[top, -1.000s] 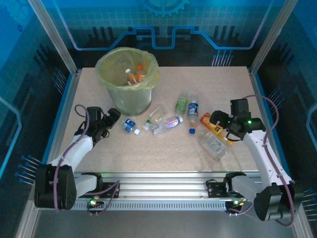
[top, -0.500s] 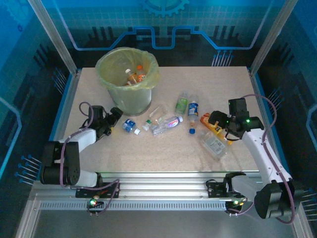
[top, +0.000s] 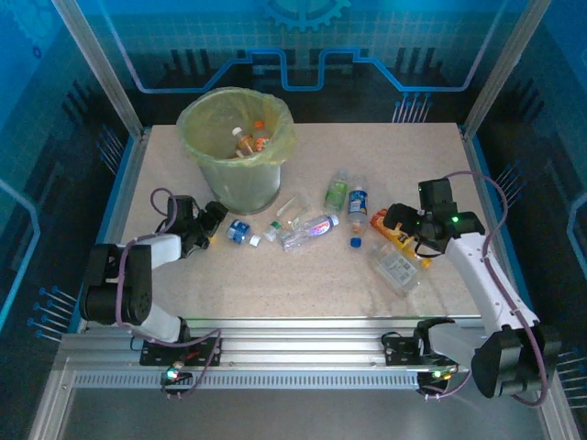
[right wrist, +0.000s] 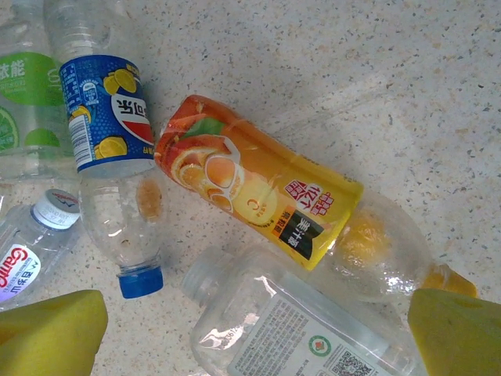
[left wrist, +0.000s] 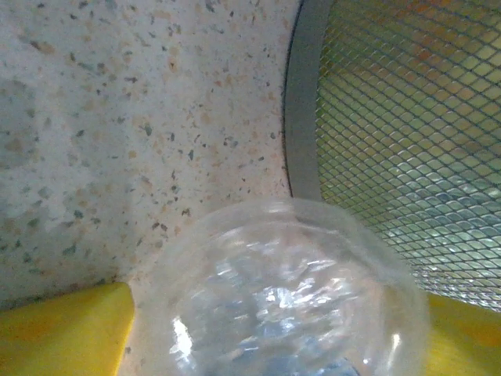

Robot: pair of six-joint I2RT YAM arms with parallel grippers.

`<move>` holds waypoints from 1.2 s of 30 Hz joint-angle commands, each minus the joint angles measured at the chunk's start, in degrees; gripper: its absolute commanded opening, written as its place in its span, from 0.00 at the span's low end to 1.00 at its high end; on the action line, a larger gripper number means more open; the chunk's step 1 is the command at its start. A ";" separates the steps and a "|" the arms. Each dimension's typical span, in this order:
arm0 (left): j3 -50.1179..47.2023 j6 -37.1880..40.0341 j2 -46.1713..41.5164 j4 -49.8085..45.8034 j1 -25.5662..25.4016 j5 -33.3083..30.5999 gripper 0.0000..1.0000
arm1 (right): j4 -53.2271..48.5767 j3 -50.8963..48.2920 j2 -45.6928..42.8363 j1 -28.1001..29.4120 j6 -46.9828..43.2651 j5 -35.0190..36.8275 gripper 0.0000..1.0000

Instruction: Put the plastic bottles in the bin

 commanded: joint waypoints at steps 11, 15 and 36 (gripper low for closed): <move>1.59 3.02 -3.64 -2.91 0.38 -4.11 0.49 | -0.62 1.89 -0.44 1.40 0.81 1.36 1.00; 1.63 7.91 -12.50 -11.63 0.40 -12.10 0.47 | -0.50 1.89 -0.57 1.44 0.88 1.40 1.00; 21.55 34.91 -46.64 -26.27 0.38 -27.14 0.38 | 1.98 1.41 0.48 2.01 0.96 0.44 1.00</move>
